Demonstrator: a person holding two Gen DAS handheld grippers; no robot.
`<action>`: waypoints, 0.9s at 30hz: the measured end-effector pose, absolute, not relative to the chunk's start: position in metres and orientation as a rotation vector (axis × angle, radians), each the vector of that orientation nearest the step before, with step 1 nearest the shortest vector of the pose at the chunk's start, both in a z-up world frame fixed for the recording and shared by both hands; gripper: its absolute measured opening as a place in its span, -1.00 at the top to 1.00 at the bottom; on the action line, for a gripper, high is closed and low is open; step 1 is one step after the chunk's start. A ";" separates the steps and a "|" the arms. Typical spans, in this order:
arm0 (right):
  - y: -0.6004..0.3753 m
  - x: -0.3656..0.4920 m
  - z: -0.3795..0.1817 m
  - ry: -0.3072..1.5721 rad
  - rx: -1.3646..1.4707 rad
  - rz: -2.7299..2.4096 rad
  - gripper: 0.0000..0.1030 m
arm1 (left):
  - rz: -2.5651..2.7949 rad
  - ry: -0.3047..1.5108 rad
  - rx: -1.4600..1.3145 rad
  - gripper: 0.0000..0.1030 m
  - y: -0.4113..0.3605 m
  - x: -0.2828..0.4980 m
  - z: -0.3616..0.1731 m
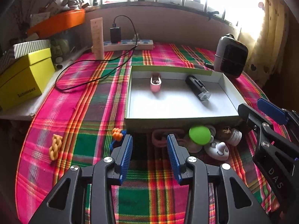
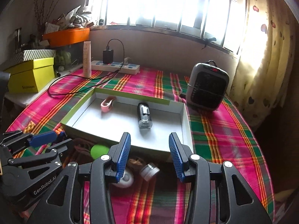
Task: Organize objects
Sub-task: 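Withdraw both grippers from the tray toward the remaining items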
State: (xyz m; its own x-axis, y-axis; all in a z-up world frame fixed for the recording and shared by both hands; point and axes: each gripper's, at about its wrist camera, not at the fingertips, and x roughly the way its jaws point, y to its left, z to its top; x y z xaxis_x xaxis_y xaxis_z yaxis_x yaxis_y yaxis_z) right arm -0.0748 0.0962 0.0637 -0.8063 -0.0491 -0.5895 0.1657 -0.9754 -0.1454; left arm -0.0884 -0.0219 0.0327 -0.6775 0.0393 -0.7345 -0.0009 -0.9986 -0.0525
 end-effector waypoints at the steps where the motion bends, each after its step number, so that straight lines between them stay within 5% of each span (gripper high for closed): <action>1: 0.095 -0.072 0.063 0.296 0.926 -2.867 0.15 | 2.857 -0.077 -1.252 0.29 -0.023 -0.087 0.032; 27: 0.095 -0.056 0.034 0.217 1.026 -2.775 0.15 | 2.815 -0.148 -1.299 0.28 -0.051 -0.066 0.009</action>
State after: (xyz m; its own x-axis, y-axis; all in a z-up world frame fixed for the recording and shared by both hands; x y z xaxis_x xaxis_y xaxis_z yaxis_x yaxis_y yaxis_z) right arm -0.0556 0.0949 0.0341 -0.7474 -0.1124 -0.6548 0.2126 -0.9742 -0.0755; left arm -0.0663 -0.0513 0.0088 -0.6489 0.0740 -0.7573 0.0057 -0.9948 -0.1021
